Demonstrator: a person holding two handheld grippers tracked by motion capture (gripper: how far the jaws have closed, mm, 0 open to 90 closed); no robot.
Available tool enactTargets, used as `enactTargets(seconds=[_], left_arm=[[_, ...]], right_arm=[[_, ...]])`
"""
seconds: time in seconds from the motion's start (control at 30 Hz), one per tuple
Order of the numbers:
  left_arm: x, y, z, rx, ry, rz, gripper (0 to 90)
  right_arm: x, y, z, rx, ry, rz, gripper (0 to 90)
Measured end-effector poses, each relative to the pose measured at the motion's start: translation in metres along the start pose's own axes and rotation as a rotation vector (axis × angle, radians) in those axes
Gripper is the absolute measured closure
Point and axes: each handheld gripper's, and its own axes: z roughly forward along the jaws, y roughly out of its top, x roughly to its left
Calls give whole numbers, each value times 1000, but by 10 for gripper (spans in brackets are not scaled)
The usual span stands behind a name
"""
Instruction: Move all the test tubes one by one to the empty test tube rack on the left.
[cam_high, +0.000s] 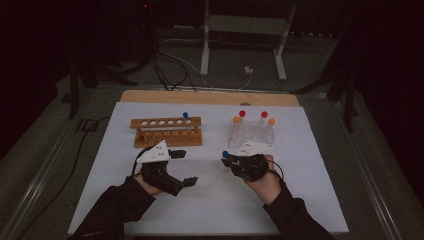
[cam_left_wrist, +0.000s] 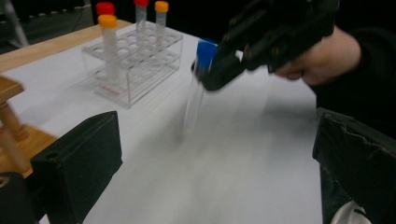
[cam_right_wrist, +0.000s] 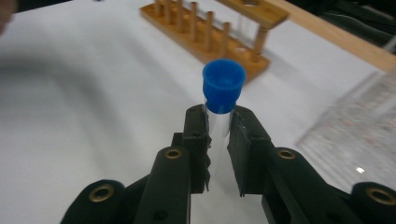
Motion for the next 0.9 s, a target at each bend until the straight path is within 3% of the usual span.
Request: enactTargets(seconds=[0.2,0.37,0.43,0.67,0.9], left_arm=[[-3,11,12,-10,-23,23,48],[-5,18,23,-21,-32,45,159],[-4,20,28,-20,-35,45,164],[-4,22,39,-30,-24,53,382],[-5,22,52,-5,-8,86,550]], right_arm=[[11,0,3,6,36,-16,769],[17,1,4,3,61,-25,769],[18,2,4,4,64,-25,769],[20,2,4,1,78,-24,769],[21,3,2,-2,82,-26,769]])
